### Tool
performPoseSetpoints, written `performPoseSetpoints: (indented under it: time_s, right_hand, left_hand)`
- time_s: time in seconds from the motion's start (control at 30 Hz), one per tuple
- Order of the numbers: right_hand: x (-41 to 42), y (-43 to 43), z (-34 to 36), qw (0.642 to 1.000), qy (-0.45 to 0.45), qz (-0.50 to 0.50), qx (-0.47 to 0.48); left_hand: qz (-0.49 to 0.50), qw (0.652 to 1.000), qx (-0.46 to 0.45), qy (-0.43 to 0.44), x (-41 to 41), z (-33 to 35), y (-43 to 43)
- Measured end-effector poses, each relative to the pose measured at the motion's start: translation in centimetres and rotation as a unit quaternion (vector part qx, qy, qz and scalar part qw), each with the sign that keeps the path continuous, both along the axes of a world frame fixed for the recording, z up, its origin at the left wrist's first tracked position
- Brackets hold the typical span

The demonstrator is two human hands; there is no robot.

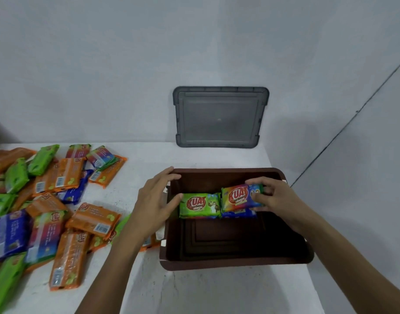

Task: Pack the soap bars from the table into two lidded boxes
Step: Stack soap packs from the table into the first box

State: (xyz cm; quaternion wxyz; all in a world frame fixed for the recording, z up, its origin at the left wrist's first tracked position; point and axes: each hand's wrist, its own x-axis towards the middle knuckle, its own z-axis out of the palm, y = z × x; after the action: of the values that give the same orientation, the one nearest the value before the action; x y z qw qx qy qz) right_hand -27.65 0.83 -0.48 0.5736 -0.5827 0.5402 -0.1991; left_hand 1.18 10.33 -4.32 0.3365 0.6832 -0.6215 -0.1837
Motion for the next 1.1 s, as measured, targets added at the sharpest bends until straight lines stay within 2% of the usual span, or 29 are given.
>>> performPoseSetpoints:
  time_s: [0.13,0.2,0.3,0.4,0.57,0.63,0.73,0.9,0.97,1.1]
  right_hand:
    - [0.7,-0.1,-2.8,0.997,0.069,-0.002,-0.029]
    - [0.8,-0.3,-3.9,0.987,0.141,0.013,-0.072]
    - [1.1,-0.2,-4.6,0.952,0.262,0.065,-0.141]
    - [1.7,0.1,-4.8,0.912,0.346,0.111,-0.19]
    - [2.5,0.7,-4.5,0.863,0.424,0.126,-0.244]
    - [3.7,1.3,-3.6,0.861,0.404,0.113,-0.289]
    - [7.0,2.7,-1.2,0.878,0.302,0.114,-0.353]
    - [14.8,5.7,1.6,0.873,0.186,0.19,-0.408]
    - [17.9,6.8,1.7,0.86,0.171,0.239,-0.416]
    - [23.6,8.8,0.2,0.814,0.215,0.358,-0.405]
  left_hand:
    - [-0.003,0.999,-0.014,0.038,-0.2,-0.6,0.1]
    - [-0.005,0.999,-0.019,0.046,-0.2,-0.8,0.1]
    - [-0.003,0.998,-0.022,0.056,-0.2,-1.1,0.1]
    - [-0.004,0.997,-0.026,0.071,-0.3,-1.3,0.2]
    - [-0.024,0.997,-0.023,0.075,-0.2,-0.9,0.9]
    - [-0.038,0.996,-0.012,0.077,0.1,-0.7,1.6]
    - [-0.023,0.996,0.016,0.081,1.8,-0.4,3.5]
    - [0.06,0.995,0.045,0.071,7.7,0.2,7.7]
    - [0.098,0.992,0.059,0.051,10.7,0.0,9.2]
    - [0.181,0.978,0.088,-0.061,16.7,-1.5,11.5]
